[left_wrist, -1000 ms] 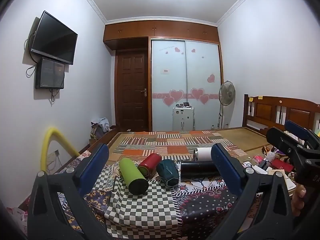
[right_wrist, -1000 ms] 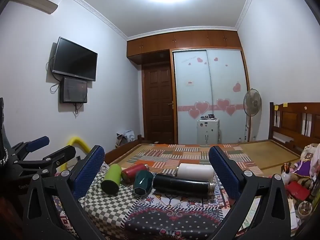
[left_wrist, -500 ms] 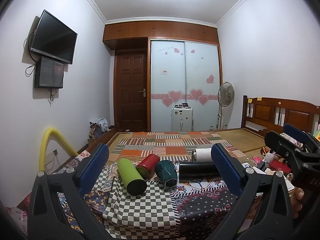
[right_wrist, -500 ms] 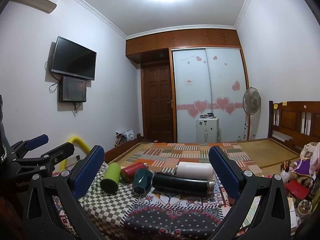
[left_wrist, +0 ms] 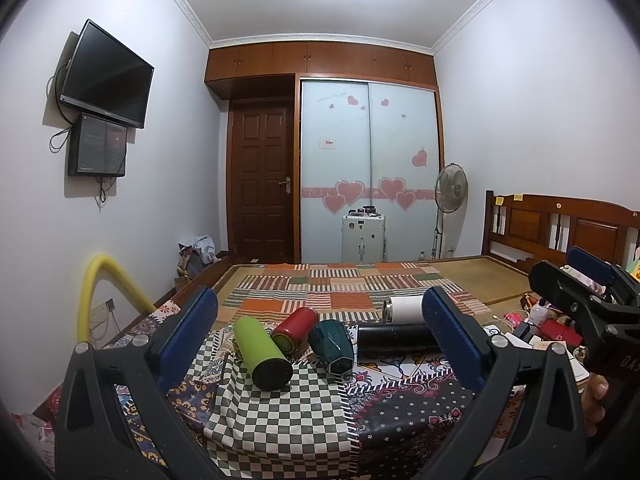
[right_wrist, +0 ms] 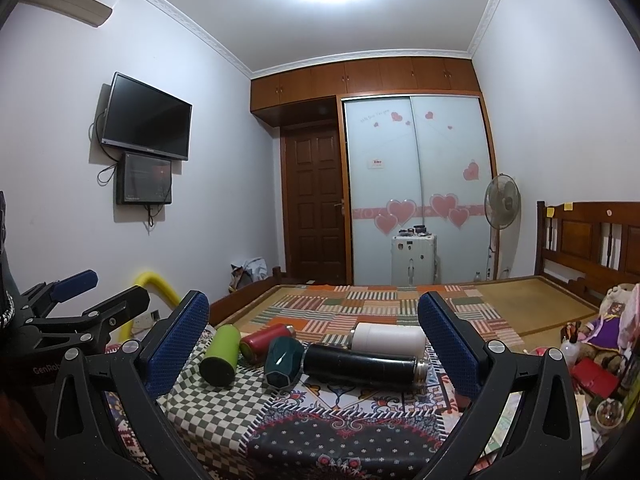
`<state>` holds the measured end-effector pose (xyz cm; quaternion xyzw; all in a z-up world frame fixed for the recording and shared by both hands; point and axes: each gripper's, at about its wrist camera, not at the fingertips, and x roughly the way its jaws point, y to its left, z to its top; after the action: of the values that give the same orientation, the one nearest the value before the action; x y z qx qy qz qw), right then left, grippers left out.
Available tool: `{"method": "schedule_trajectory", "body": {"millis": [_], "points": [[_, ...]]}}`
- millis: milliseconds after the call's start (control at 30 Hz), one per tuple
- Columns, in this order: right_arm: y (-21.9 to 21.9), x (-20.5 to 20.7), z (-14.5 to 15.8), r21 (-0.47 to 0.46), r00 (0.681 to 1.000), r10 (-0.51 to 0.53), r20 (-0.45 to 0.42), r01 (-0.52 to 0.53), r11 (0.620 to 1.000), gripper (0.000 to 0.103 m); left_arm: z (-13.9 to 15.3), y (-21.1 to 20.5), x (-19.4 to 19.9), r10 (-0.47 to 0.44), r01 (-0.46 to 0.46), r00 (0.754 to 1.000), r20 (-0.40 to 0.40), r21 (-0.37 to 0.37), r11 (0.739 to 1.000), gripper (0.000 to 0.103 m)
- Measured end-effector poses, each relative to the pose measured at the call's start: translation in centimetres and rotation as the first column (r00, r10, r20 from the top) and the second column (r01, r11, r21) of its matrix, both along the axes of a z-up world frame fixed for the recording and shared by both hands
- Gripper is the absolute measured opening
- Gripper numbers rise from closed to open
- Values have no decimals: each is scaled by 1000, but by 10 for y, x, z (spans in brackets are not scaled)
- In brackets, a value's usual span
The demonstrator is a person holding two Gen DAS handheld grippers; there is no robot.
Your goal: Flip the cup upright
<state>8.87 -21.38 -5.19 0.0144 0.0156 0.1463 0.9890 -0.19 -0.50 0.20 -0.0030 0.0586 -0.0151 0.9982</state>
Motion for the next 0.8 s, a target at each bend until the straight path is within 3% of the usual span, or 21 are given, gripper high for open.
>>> {"method": "schedule_trajectory", "body": {"millis": [800], "points": [[2,2,0,9,1000,5,-7,-5,1000,103,-1,-2,2,1,-1,1000,-5,6,1000,103]]}}
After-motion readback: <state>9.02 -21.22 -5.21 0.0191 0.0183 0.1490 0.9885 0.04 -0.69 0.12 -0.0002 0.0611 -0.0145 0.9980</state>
